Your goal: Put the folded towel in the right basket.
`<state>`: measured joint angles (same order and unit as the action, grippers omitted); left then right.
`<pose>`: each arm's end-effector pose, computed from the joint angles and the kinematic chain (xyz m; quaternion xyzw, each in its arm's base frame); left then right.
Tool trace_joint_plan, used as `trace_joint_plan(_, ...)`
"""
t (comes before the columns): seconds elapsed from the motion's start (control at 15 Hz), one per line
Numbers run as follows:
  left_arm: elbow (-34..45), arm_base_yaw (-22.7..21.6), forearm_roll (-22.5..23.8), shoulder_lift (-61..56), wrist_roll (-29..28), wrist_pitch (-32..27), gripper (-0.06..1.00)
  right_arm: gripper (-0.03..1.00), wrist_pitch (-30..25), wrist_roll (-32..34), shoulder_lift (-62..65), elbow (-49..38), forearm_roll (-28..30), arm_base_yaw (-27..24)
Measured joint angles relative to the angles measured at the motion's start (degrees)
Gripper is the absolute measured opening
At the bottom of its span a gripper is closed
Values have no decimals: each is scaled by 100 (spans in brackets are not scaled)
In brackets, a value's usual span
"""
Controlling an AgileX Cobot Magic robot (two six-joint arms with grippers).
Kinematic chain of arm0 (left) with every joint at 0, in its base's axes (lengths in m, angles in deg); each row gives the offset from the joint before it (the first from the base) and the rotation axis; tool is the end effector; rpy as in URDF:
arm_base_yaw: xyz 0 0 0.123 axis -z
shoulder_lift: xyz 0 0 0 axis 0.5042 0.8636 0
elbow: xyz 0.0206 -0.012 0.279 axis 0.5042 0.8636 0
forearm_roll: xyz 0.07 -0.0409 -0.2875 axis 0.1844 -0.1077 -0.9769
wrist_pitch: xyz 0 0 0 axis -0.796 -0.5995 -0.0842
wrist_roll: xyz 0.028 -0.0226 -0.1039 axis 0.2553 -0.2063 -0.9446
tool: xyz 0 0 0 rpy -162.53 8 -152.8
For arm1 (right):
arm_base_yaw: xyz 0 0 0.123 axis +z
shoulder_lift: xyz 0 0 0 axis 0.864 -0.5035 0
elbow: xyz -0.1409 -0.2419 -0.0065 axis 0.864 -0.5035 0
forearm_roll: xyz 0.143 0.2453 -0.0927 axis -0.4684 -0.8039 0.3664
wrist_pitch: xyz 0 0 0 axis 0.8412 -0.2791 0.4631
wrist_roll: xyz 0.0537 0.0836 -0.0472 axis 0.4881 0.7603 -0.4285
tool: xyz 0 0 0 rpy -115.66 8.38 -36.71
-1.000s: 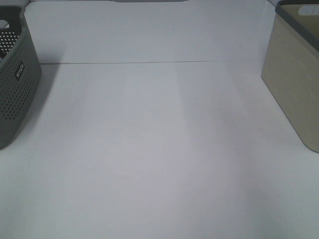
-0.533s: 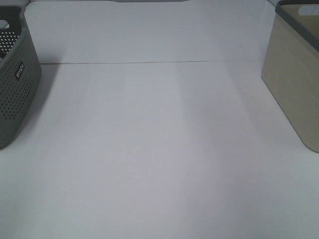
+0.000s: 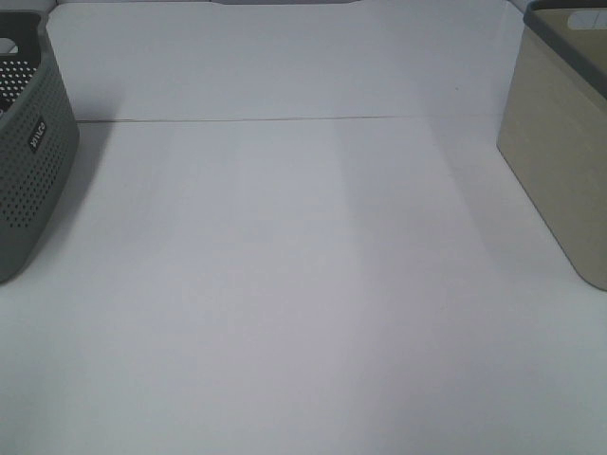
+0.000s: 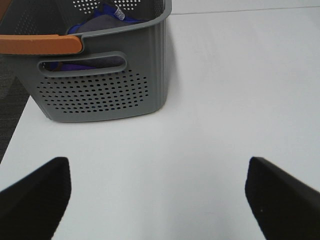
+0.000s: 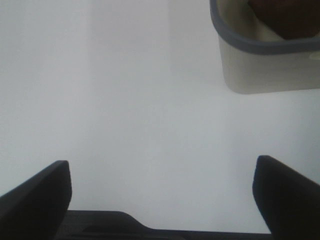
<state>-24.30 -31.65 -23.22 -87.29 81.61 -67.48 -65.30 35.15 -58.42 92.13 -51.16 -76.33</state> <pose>0.0584 0.0014 0.2923 0.0034 0.8497 0.0147 0.5271 0.1956 -0.0191 0.3526 0.0279 0.9434 0.1036 0.3139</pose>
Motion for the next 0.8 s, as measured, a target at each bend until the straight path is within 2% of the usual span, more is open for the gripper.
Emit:
trace_joint_plan(0.07, 0, 0, 0, 0, 0, 0, 88, 94, 0, 23, 539, -327, 11, 23)
trace_joint_plan(0.2, 0, 0, 0, 0, 0, 0, 88, 94, -11, 40, 1507, -859, 172, 464)
trace_joint_plan(0.27, 0, 0, 0, 0, 0, 0, 88, 94, -17, 195, 2515, -1381, 602, 1077)
trace_joint_plan(0.4, 0, 0, 0, 0, 0, 0, 88, 94, -17, 487, 3380, -1753, 1163, 1570)
trace_joint_plan(0.6, 0, 0, 0, 0, 0, 0, 88, 94, -23, 728, 4418, -2051, 1868, 1839)
trace_joint_plan(0.8, 0, 0, 0, 0, 0, 0, 88, 94, 132, 751, 4939, -2372, 1822, 1874)
